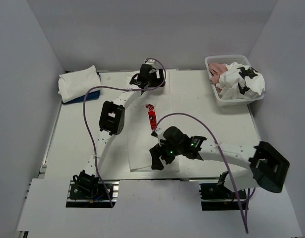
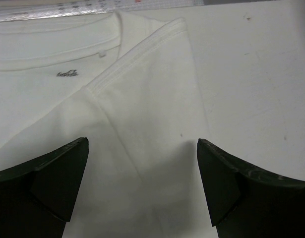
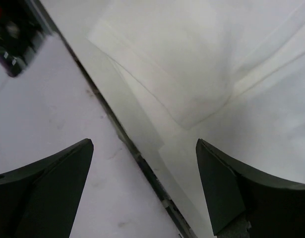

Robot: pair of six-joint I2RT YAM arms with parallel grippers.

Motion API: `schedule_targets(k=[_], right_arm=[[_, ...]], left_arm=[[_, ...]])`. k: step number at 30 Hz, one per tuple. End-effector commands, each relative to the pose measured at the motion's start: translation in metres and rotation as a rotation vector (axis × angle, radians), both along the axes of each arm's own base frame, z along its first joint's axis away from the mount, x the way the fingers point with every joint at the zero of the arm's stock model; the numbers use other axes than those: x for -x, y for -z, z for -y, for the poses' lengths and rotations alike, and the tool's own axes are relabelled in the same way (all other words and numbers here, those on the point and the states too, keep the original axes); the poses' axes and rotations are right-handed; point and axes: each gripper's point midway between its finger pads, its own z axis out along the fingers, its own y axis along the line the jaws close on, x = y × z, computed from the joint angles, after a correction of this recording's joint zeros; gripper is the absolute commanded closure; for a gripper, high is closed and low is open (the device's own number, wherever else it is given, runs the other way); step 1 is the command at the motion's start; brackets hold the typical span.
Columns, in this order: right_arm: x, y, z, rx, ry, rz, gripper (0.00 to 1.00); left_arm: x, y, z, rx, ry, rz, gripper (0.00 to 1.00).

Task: Fold and stack the t-shirts
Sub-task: Rotate the tshirt 90 degrees, then grab the bottom of the folded rectangular tshirt with both arms

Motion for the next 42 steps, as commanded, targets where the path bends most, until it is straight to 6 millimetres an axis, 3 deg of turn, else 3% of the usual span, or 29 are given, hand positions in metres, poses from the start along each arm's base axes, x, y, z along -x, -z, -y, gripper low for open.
schedule_targets(k=[1,3,4,5,6,8,9,10,11,12,13,14,15,16,18,19,24,28,31,35,39,42], right_arm=[[-0.018,-0.057,-0.015,-0.172,0.065,0.143,0.10],[-0.032,-0.071,-0.006,-0.202,0.153,0.215,0.10],[-0.039,-0.071,0.000,-0.187,0.207,0.238,0.10],[-0.040,-0.079,0.004,-0.217,0.251,0.235,0.10],[-0.053,-0.074,0.014,-0.182,0.337,0.274,0.10],[-0.053,-0.076,0.023,-0.192,0.421,0.243,0.10],[-0.054,-0.070,0.030,-0.171,0.448,0.238,0.10],[-0.062,-0.068,0.039,-0.148,0.512,0.259,0.10],[-0.065,-0.057,0.052,-0.109,0.634,0.212,0.10],[-0.062,-0.049,0.060,-0.073,0.660,0.195,0.10],[-0.059,-0.048,0.060,-0.068,0.629,0.193,0.10],[-0.054,-0.044,0.064,-0.049,0.603,0.198,0.10],[-0.050,-0.040,0.067,-0.028,0.589,0.185,0.10],[-0.046,-0.031,0.073,-0.005,0.594,0.174,0.10],[-0.038,-0.023,0.081,0.025,0.588,0.147,0.10],[-0.032,-0.016,0.084,0.039,0.576,0.123,0.10],[-0.008,0.004,0.089,0.039,0.536,0.024,0.10],[0.001,0.016,0.091,0.050,0.539,-0.024,0.10],[0.004,0.020,0.092,0.065,0.531,-0.038,0.10],[0.005,0.024,0.093,0.089,0.527,-0.048,0.10],[0.009,0.029,0.096,0.115,0.507,-0.053,0.10],[0.011,0.033,0.099,0.146,0.501,-0.058,0.14]], left_arm=[[0.007,-0.165,-0.033,-0.011,-0.096,0.180,0.00],[0.023,-0.220,-0.051,-0.005,-0.155,0.211,0.00],[0.038,-0.227,-0.060,-0.021,-0.168,0.170,0.00],[0.064,-0.284,-0.072,0.017,-0.174,0.221,0.00],[0.081,-0.279,-0.080,-0.007,-0.172,0.178,0.00],[0.123,-0.283,-0.093,-0.003,-0.169,0.095,0.00],[0.160,-0.284,-0.108,-0.007,-0.166,0.051,0.00],[0.182,-0.271,-0.120,-0.012,-0.194,-0.008,0.00],[0.217,-0.203,-0.134,-0.020,-0.268,-0.205,0.00],[0.254,-0.224,-0.135,0.056,-0.220,-0.170,0.00],[0.269,-0.220,-0.129,0.123,-0.171,-0.155,0.00],[0.306,-0.158,-0.130,0.124,-0.134,-0.304,0.00],[0.333,-0.164,-0.127,0.183,-0.091,-0.296,0.00],[0.365,-0.125,-0.122,0.208,-0.048,-0.417,0.00],[0.396,-0.102,-0.121,0.220,-0.021,-0.499,0.00],[0.421,-0.085,-0.124,0.217,-0.015,-0.569,0.00],[0.477,-0.054,-0.128,0.194,0.007,-0.705,0.00],[0.521,-0.009,-0.137,0.137,-0.001,-0.852,0.00],[0.539,0.017,-0.142,0.096,-0.030,-0.939,0.00],[0.549,0.037,-0.144,0.013,-0.041,-0.983,0.11],[0.545,0.052,-0.147,-0.065,-0.079,-0.985,0.25],[0.539,0.055,-0.146,-0.097,-0.095,-0.977,0.46]])
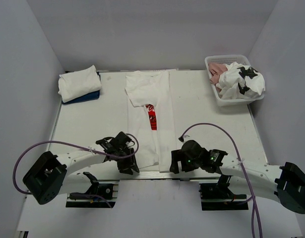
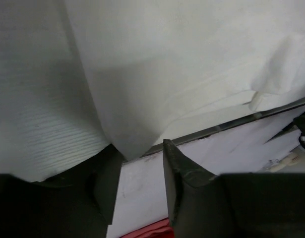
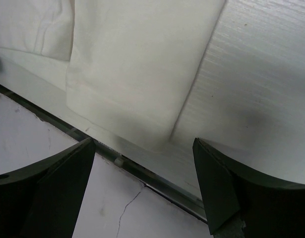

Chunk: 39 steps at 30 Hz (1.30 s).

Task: Fold and stack the t-shirts
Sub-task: Grab the bottom of the folded rectangular tshirt with both arms

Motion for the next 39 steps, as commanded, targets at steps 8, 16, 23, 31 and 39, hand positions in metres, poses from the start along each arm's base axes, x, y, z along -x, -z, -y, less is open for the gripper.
schedule_targets(k=[8,16,23,31,39], right_arm=[[0.008,0.016,0.003,0.083,-0.039,-0.071,0.18],[0.014,0.026,0.010,0.129,-0.041,-0.105,0.22],[0.023,0.027,0.011,0.129,-0.067,-0.149,0.38],[0.023,0.024,0.001,0.080,-0.118,-0.134,0.94],[-0.031,-0.024,-0.024,-0.012,-0.039,0.141,1.00]], left_arm=[[-0.018,0.022,-0.033,-0.243,-0.071,0.068,0.37],[-0.023,0.015,-0.042,-0.270,-0.132,0.105,0.33],[-0.024,0.026,-0.041,-0.283,-0.129,0.092,0.62],[-0.031,0.016,-0.026,-0.232,-0.096,0.106,1.00],[-0.049,-0.022,-0.011,-0.126,-0.096,0.236,1.00]])
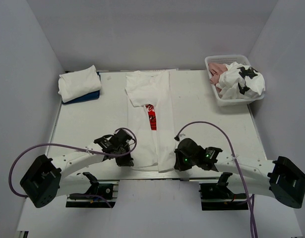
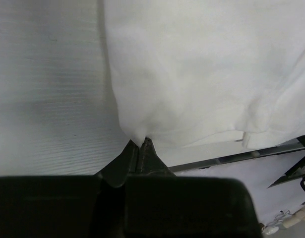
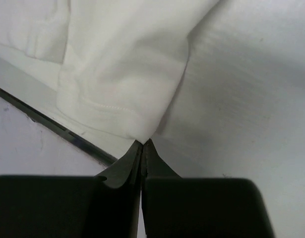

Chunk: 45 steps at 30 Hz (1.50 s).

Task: Fold and stack the t-shirts
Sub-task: Grab the bottom of the folded rectangular tshirt with both arms, then fold the folded rectangular tshirt in 1/3 of the way

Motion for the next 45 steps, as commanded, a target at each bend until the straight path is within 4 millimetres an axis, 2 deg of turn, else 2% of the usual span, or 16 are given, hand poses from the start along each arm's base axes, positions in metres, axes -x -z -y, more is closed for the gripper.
schedule_targets(k=[1,6,10,16,17,20,22,26,27,28,31,32,35,36,40,45], right_arm=[[-0.036,-0.042,-0.020,-0.089,0.027,0.190,1.00],[-0.061,-0.061,-0.026,-0.086,0.044,0.317,1.00],[-0.088,-0.080,-0.031,-0.087,0.108,0.431,1.00],[-0.140,-0.112,-0.035,-0.081,0.315,0.593,1.00],[-0.146,-0.118,-0.038,-0.096,0.342,0.610,1.00],[-0.177,-0.142,-0.034,-0.068,0.453,0.708,1.00],[-0.194,-0.145,-0.029,-0.035,0.488,0.734,1.00],[-0.229,-0.166,-0.047,-0.096,0.515,0.752,1.00],[-0.238,-0.148,-0.049,-0.038,0.493,0.735,1.00],[-0.246,-0.166,-0.062,-0.082,0.487,0.742,1.00],[-0.266,-0.162,-0.071,-0.103,0.479,0.739,1.00],[-0.276,-0.163,-0.066,-0.100,0.496,0.744,1.00],[-0.293,-0.162,-0.070,-0.090,0.498,0.739,1.00],[-0.298,-0.153,-0.070,-0.075,0.494,0.733,1.00],[-0.317,-0.149,-0.068,-0.078,0.499,0.738,1.00],[-0.336,-0.141,-0.068,-0.059,0.499,0.728,1.00]], left_arm=[[-0.021,-0.026,0.005,0.021,-0.008,0.119,1.00],[-0.037,-0.044,0.021,0.089,-0.011,0.189,1.00],[-0.055,-0.058,0.020,0.080,-0.049,0.248,1.00],[-0.102,-0.084,0.011,-0.038,-0.156,0.379,1.00],[-0.114,-0.097,0.010,-0.065,-0.182,0.417,1.00],[-0.143,-0.108,0.007,-0.136,-0.248,0.451,1.00],[-0.157,-0.110,0.003,-0.178,-0.267,0.462,1.00],[-0.192,-0.121,-0.006,-0.238,-0.345,0.485,1.00],[-0.197,-0.122,-0.007,-0.243,-0.348,0.487,1.00],[-0.206,-0.126,-0.010,-0.259,-0.358,0.500,1.00],[-0.232,-0.137,-0.014,-0.252,-0.361,0.557,1.00],[-0.236,-0.128,-0.015,-0.262,-0.350,0.542,1.00],[-0.260,-0.131,-0.014,-0.258,-0.307,0.574,1.00],[-0.266,-0.119,-0.016,-0.277,-0.300,0.548,1.00],[-0.287,-0.108,-0.007,-0.257,-0.217,0.551,1.00],[-0.310,-0.104,0.002,-0.213,-0.184,0.591,1.00]])
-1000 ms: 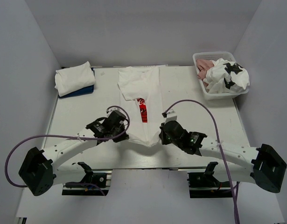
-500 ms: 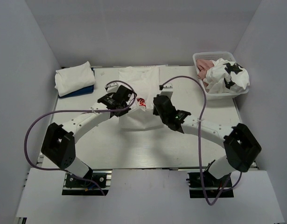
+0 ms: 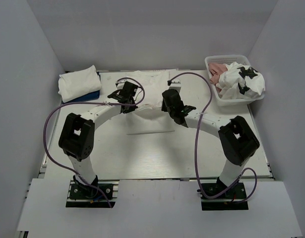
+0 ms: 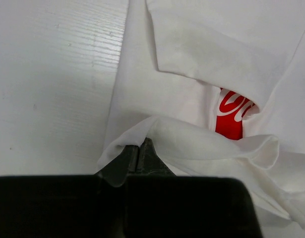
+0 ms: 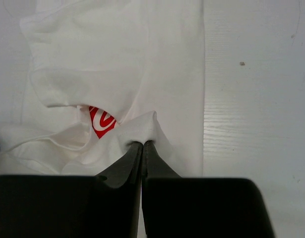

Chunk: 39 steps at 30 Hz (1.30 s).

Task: Fold and stack the t-shirts
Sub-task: Fold the folded rectangular tshirt in 1/3 of the way, then grab one side of the 2/3 rectangular tshirt with both arms

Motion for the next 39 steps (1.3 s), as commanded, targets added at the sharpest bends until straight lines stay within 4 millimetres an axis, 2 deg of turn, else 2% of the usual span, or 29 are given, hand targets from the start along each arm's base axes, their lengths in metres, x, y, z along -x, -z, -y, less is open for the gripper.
schedule_targets(k=[1,4,5,6,7,10,11,12,14,15,16,18,19,21,22,23,24,25,26,27,28,29,30,31,32,33,34,35,39], right_arm=[[-0.026,-0.027,-0.007,-0.045,0.008,0.079,1.00],[-0.037,-0.025,-0.005,-0.043,0.019,0.073,1.00],[-0.041,-0.014,-0.002,-0.027,0.032,0.053,1.00],[-0.045,-0.019,-0.002,-0.020,0.040,0.051,1.00],[-0.047,-0.016,0.000,-0.011,0.045,0.042,1.00],[-0.054,-0.006,0.005,-0.003,0.061,0.020,1.00],[-0.056,-0.002,0.005,-0.003,0.068,0.015,1.00],[-0.057,-0.001,0.004,-0.003,0.067,0.015,1.00],[-0.065,0.002,0.001,0.001,0.056,0.006,0.75],[-0.063,0.009,0.003,0.033,0.037,-0.024,0.65],[-0.072,-0.003,-0.003,0.019,0.035,-0.008,0.52],[-0.069,0.005,0.003,0.069,0.031,-0.062,0.46],[-0.073,-0.006,-0.002,0.059,0.022,-0.047,0.39],[-0.064,-0.004,0.000,0.079,0.003,-0.082,0.36],[-0.063,-0.013,-0.003,0.056,-0.010,-0.067,0.34],[-0.056,-0.014,-0.005,0.044,-0.039,-0.075,0.11],[-0.043,-0.009,-0.007,0.032,-0.074,-0.097,0.10],[-0.032,0.001,-0.008,0.019,-0.103,-0.129,0.10],[-0.019,0.001,-0.006,-0.003,-0.125,-0.149,0.10],[-0.013,0.004,-0.004,-0.009,-0.125,-0.161,0.10],[0.006,0.030,0.005,-0.003,-0.121,-0.227,0.10],[0.013,0.021,0.009,-0.021,-0.122,-0.221,0.10],[0.020,0.027,0.011,-0.030,-0.120,-0.239,0.10],[0.039,0.052,0.021,-0.025,-0.115,-0.308,0.10],[0.043,0.047,0.026,-0.038,-0.107,-0.299,0.10],[0.046,0.049,0.027,-0.052,-0.098,-0.303,0.10],[0.060,0.063,0.034,-0.044,-0.097,-0.334,0.10],[0.058,0.063,0.035,-0.069,-0.079,-0.330,0.10],[0.070,0.074,0.033,-0.095,-0.108,-0.374,0.10]], left_arm=[[-0.027,-0.032,0.010,0.040,0.061,0.109,1.00],[-0.037,-0.031,0.013,0.045,0.085,0.132,1.00],[-0.043,-0.031,0.011,0.046,0.088,0.136,1.00],[-0.045,-0.036,0.015,0.057,0.110,0.142,1.00],[-0.046,-0.023,0.018,0.051,0.128,0.121,1.00],[-0.054,-0.018,0.018,0.044,0.133,0.097,0.96],[-0.055,-0.008,0.014,0.027,0.123,0.053,0.88],[-0.057,-0.002,0.009,0.019,0.114,0.030,0.84],[-0.061,0.000,0.007,0.018,0.096,0.007,0.71],[-0.061,0.004,0.000,0.015,0.076,-0.017,0.55],[-0.061,0.006,-0.002,0.006,0.061,-0.026,0.44],[-0.065,0.001,-0.012,0.005,0.039,-0.029,0.19],[-0.062,-0.011,-0.015,0.009,0.022,-0.017,0.09],[-0.053,-0.019,-0.018,0.019,0.014,-0.010,0.00],[-0.052,-0.026,-0.018,0.034,0.006,0.013,0.00],[-0.040,-0.033,-0.021,0.047,0.013,0.023,0.00],[-0.034,-0.036,-0.023,0.050,0.013,0.030,0.00],[-0.021,-0.025,-0.026,0.058,0.010,0.008,0.00],[-0.013,-0.037,-0.026,0.079,0.019,0.032,0.00],[-0.004,-0.033,-0.029,0.084,0.009,0.021,0.00],[0.012,-0.018,-0.028,0.099,0.031,-0.023,0.00],[0.020,-0.020,-0.024,0.112,0.049,-0.013,0.00],[0.037,-0.006,-0.022,0.117,0.072,-0.059,0.00],[0.045,0.004,-0.022,0.126,0.073,-0.089,0.00],[0.057,0.015,-0.021,0.141,0.088,-0.118,0.00],[0.060,0.020,-0.015,0.172,0.112,-0.125,0.00],[0.064,0.022,-0.014,0.184,0.122,-0.130,0.00],[0.073,0.030,-0.009,0.196,0.143,-0.155,0.00],[0.083,0.041,-0.010,0.198,0.147,-0.182,0.00]])
